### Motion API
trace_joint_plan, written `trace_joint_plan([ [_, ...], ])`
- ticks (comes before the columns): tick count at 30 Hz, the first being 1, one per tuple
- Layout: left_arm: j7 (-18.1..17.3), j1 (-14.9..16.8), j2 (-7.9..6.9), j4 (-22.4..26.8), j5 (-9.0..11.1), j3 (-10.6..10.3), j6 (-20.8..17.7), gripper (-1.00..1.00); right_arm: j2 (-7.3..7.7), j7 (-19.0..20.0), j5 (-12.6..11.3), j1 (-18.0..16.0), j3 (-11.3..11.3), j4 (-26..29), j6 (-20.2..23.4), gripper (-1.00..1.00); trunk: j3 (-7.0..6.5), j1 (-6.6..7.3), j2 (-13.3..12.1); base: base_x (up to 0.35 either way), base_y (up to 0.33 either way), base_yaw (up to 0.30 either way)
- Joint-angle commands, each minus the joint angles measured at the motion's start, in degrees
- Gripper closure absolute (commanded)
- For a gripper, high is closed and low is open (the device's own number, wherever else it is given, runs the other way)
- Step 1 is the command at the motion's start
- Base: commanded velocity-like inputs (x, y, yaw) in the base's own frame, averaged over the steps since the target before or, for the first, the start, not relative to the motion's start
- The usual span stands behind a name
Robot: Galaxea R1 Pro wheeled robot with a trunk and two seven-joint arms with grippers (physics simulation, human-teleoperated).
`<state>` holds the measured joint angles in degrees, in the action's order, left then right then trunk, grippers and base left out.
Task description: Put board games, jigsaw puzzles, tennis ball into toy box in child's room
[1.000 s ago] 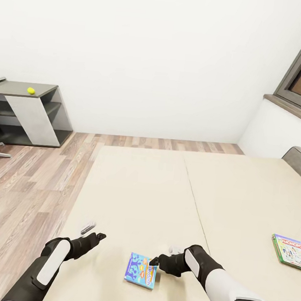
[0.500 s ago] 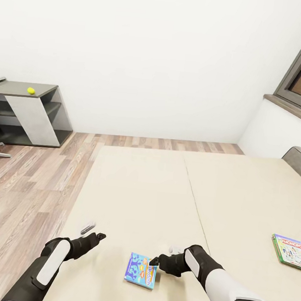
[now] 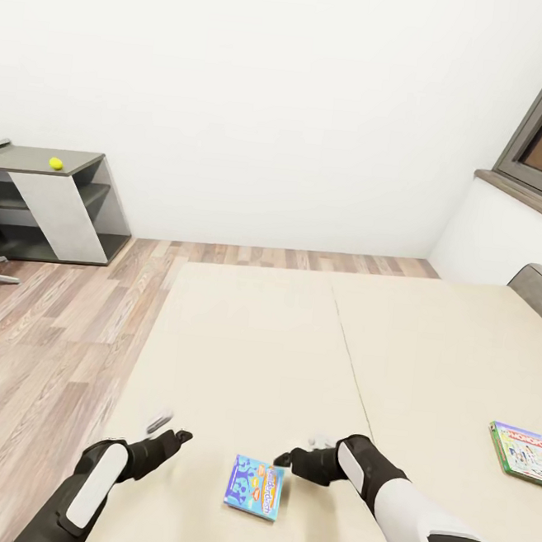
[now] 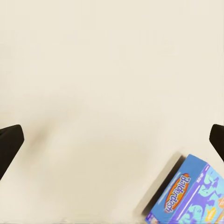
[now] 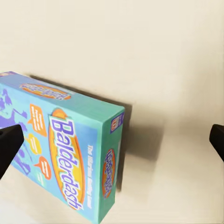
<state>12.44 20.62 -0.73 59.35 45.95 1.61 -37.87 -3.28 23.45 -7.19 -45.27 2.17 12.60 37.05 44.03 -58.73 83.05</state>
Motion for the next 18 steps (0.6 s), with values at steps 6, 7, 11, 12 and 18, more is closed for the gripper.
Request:
trace_joint_plan([
  [6,0.5,-0.7,0.0,0.1,0.6,0.0,-0.2,-1.0,-0.01,1.8,-0.4,0.0,0.2,0.1,-0.1,-1.0,0.04,0.0,0.0,0.0,0.0,0.0],
  [7,0.5,-0.7,0.0,0.1,0.6,0.0,-0.2,-1.0,-0.01,2.1,-0.4,0.0,0.2,0.1,-0.1,-1.0,0.04,0.0,0.0,0.0,0.0,0.0],
  [11,0.5,-0.7,0.0,0.1,0.6,0.0,-0.2,-1.0,-0.01,2.1,-0.4,0.0,0.2,0.1,-0.1,-1.0,0.04,0.0,0.0,0.0,0.0,0.0],
  [12,0.5,-0.7,0.0,0.1,0.6,0.0,-0.2,-1.0,-0.01,2.1,-0.4,0.0,0.2,0.1,-0.1,-1.0,0.04,0.0,0.0,0.0,0.0,0.0],
  [18,0.5,-0.7,0.0,0.1,0.6,0.0,-0.2,-1.0,-0.01,2.1,-0.4,0.0,0.2,0.1,-0.1,-1.0,0.04,0.0,0.0,0.0,0.0,0.0],
])
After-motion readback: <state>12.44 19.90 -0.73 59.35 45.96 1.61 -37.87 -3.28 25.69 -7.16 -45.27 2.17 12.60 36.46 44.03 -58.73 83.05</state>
